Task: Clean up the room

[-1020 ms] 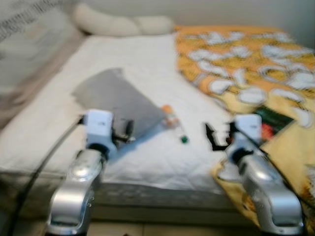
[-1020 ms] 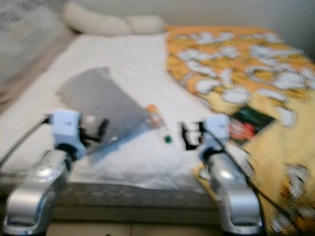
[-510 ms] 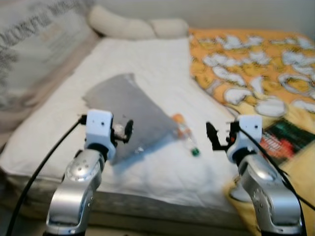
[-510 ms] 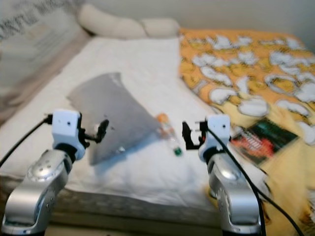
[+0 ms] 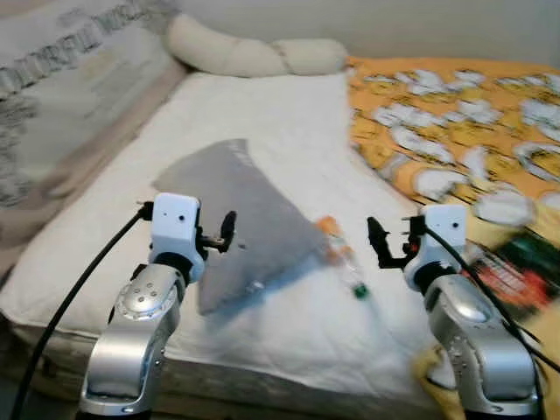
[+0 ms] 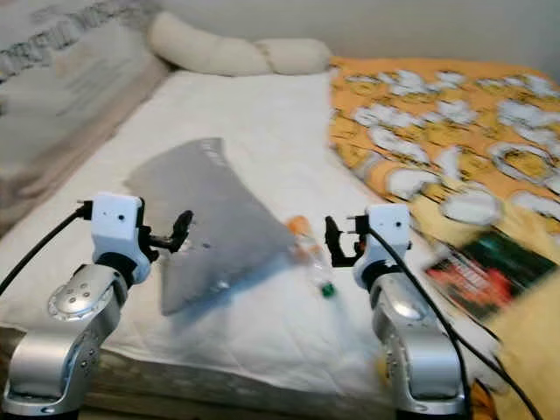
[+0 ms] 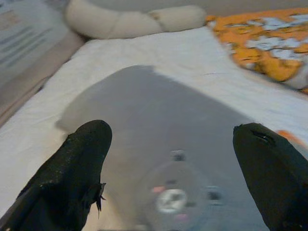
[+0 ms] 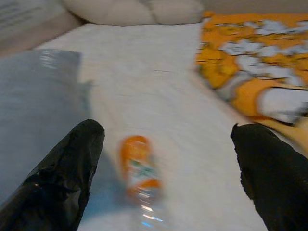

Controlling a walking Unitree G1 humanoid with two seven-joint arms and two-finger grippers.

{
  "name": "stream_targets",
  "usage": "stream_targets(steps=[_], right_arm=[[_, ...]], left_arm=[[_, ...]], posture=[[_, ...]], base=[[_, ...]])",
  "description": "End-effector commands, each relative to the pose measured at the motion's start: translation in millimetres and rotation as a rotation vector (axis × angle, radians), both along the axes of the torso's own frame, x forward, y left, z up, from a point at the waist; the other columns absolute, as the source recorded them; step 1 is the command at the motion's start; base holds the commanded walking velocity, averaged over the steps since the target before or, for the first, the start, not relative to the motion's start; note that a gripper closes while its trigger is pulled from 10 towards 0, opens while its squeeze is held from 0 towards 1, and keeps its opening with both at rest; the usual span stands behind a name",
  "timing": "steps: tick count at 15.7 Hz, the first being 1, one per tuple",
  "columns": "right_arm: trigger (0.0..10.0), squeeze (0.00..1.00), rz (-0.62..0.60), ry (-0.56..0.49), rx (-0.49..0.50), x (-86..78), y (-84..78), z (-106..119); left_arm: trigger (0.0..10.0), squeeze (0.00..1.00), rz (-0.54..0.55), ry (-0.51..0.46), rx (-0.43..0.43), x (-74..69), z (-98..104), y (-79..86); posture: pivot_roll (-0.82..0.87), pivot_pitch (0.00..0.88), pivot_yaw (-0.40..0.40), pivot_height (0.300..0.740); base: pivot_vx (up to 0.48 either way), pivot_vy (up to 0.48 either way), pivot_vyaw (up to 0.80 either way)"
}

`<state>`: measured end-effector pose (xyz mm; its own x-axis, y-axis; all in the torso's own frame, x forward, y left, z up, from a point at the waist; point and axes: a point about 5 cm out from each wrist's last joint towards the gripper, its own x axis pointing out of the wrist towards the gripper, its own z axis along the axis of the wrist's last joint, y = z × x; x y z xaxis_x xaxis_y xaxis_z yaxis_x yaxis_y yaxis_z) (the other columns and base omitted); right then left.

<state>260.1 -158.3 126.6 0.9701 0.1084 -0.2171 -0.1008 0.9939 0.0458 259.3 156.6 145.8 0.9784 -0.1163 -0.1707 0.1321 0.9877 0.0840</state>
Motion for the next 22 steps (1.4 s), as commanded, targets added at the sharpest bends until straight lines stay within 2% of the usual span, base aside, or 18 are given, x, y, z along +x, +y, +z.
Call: stream_targets(steps=[1,2,4,5,6,7,8,9,10,11,12,13,14,17,20,22], right_arm=[[10.0,1.00,0.031,-0.007,-0.011,3.9,3.3,3],[10.0,1.00,0.036,0.000,-0.015,4.8,2.8,2],[10.0,1.00,0.028,0.060,-0.108,10.4,-9.1,-5],[10.0,1.00,0.042,0.104,-0.153,13.8,-14.7,-10],[10.0,1.00,0.064,0.213,-0.220,19.1,-21.7,-21],[10.0,1.00,0.094,0.281,-0.251,22.0,-25.1,-30],[10.0,1.00,0.110,0.300,-0.258,23.8,-26.4,-33],[10.0,1.00,0.130,0.348,-0.253,29.6,-29.1,-38],[10.0,1.00,0.179,0.389,-0.242,36.9,-29.8,-45],[10.0,1.00,0.207,0.414,-0.216,40.5,-29.1,-49],[10.0,0.16,0.253,0.458,-0.197,48.4,-27.2,-55],[10.0,0.00,0.276,0.486,-0.205,52.2,-25.5,-60],[10.0,0.00,0.311,0.545,-0.242,60.5,-21.5,-68],[10.0,0.00,0.298,0.567,-0.283,72.6,-17.0,-73],[10.0,0.00,0.259,0.573,-0.300,78.3,-13.1,-78],[10.0,0.00,0.225,0.579,-0.336,77.1,-10.7,-85]], left_arm=[[10.0,1.00,0.012,-0.002,0.006,0.2,1,2.5],[10.0,1.00,0.010,-0.002,0.005,0.4,1,2.4],[10.0,1.00,-0.042,0.021,-0.008,-1.0,0,-1.3],[10.0,0.96,-0.060,0.037,-0.005,-1.3,-2,-2.6],[10.0,0.67,-0.094,0.054,0.004,-0.7,-2,-3.2],[10.0,0.45,-0.124,0.064,0.017,-0.8,-3,-3.3],[10.0,0.45,-0.138,0.068,0.023,-0.8,-3,-3.2],[10.0,0.27,-0.189,0.076,0.039,-0.8,-1,-3.9],[10.0,0.00,-0.255,0.092,0.060,-1.6,0,-4.6],[10.0,0.00,-0.286,0.103,0.066,-1.9,1,-4.6],[10.0,0.00,-0.330,0.135,0.071,-2.3,1,-4.5],[10.0,0.00,-0.346,0.150,0.069,-2.3,2,-4.2],[10.0,0.00,-0.405,0.178,0.074,-3.5,5,-5.9],[10.0,0.00,-0.494,0.200,0.097,-6.4,11,-7.6],[10.0,0.00,-0.533,0.222,0.080,-10.6,16,-7.0],[10.0,0.00,-0.589,0.252,0.071,-19.6,17,-10.5]], posture=[[-0.01,0.000,0.024,0.740],[-0.01,0.000,0.026,0.740],[-0.01,0.000,0.028,0.740],[-0.01,0.000,0.027,0.740],[0.00,0.000,0.025,0.740],[0.00,0.000,0.025,0.740],[0.00,0.000,0.024,0.740],[0.02,0.000,0.024,0.740],[0.02,0.000,0.027,0.740],[0.03,0.000,0.030,0.740],[0.04,0.000,0.035,0.740],[0.05,0.000,0.037,0.740],[0.07,0.000,0.037,0.740],[0.11,0.000,0.038,0.740],[0.12,0.000,0.047,0.740],[0.13,0.000,0.057,0.740]], base=[[0.292,0.000,0.00],[0.285,0.000,0.00],[0.000,0.000,0.00],[0.000,0.000,0.00],[0.000,0.000,0.00],[0.000,0.000,0.00],[0.000,0.000,0.00],[0.000,0.000,0.00],[0.000,0.000,0.00],[0.000,0.000,0.00],[0.000,0.000,0.00],[0.000,0.000,0.00],[0.000,0.000,0.00],[0.000,0.000,0.00],[0.000,0.000,0.00],[0.000,0.000,0.00]])
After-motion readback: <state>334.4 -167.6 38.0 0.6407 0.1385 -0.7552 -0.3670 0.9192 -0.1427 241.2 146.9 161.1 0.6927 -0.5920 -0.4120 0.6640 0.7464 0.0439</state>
